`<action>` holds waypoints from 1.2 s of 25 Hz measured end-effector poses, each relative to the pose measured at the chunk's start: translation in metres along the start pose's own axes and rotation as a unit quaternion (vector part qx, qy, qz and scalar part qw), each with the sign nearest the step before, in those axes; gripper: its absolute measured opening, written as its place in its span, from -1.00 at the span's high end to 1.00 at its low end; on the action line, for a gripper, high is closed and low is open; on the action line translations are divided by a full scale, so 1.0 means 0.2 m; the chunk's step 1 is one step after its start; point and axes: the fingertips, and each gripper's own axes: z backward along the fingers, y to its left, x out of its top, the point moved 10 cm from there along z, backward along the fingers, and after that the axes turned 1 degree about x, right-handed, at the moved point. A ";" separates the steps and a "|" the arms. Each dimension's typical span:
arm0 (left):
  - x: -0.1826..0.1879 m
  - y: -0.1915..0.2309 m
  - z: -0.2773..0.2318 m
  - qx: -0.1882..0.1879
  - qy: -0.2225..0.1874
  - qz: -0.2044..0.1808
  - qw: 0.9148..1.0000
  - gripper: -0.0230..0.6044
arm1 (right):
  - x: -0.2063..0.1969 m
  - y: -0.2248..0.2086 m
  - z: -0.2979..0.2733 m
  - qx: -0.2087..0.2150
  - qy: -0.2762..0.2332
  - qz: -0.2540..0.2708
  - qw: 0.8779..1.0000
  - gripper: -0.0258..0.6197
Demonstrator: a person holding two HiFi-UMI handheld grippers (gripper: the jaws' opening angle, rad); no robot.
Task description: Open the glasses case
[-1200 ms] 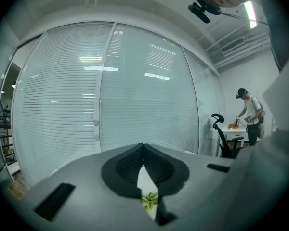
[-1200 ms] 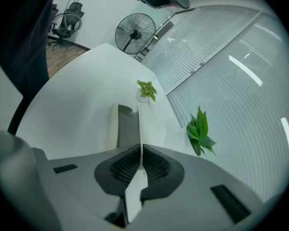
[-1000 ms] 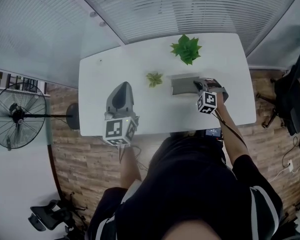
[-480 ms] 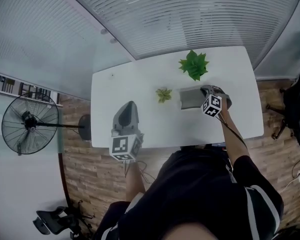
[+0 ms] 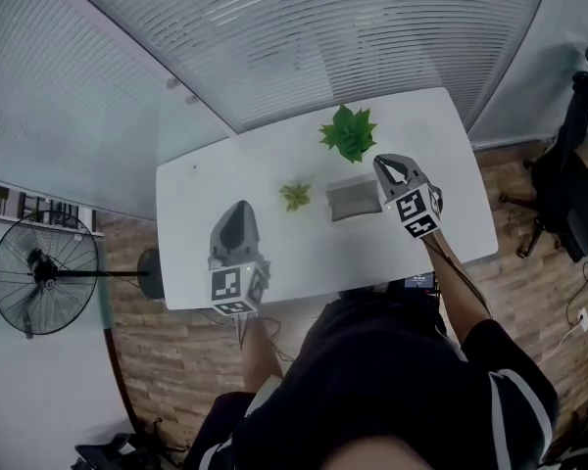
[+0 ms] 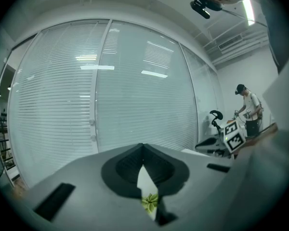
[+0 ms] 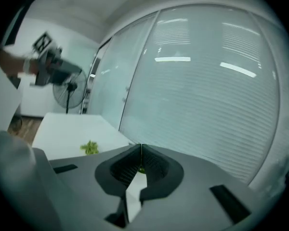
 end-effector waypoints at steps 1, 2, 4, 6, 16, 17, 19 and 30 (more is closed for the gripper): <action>0.01 -0.01 -0.02 -0.003 -0.003 -0.002 1.000 0.93 | 0.07 -0.04 0.08 -0.012 -0.022 -0.039 0.999 0.86; 0.01 -0.03 -0.03 -0.006 -0.008 -0.005 1.000 0.93 | 0.12 -0.08 0.15 -0.026 -0.040 -0.072 0.996 0.86; 0.04 -0.05 -0.06 -0.010 -0.017 -0.013 1.000 0.93 | 0.19 -0.14 0.31 -0.063 -0.065 -0.116 0.989 0.86; 0.06 -0.08 -0.07 -0.012 -0.025 -0.012 1.000 0.93 | 0.23 -0.18 0.45 -0.097 -0.079 -0.145 0.981 0.87; 0.11 -0.11 -0.13 -0.016 -0.029 -0.007 0.999 0.93 | 0.27 -0.23 0.70 -0.155 -0.107 -0.159 0.969 0.87; 0.11 -0.11 -0.13 -0.015 -0.029 -0.006 0.999 0.93 | 0.28 -0.23 0.71 -0.152 -0.111 -0.158 0.969 0.87; 0.11 -0.11 -0.12 -0.014 -0.030 -0.006 0.999 0.93 | 0.30 -0.22 0.73 -0.146 -0.122 -0.156 0.969 0.87; 0.12 -0.13 -0.08 -0.009 -0.033 -0.010 0.999 0.93 | 0.37 -0.21 0.75 -0.123 -0.130 -0.155 0.971 0.87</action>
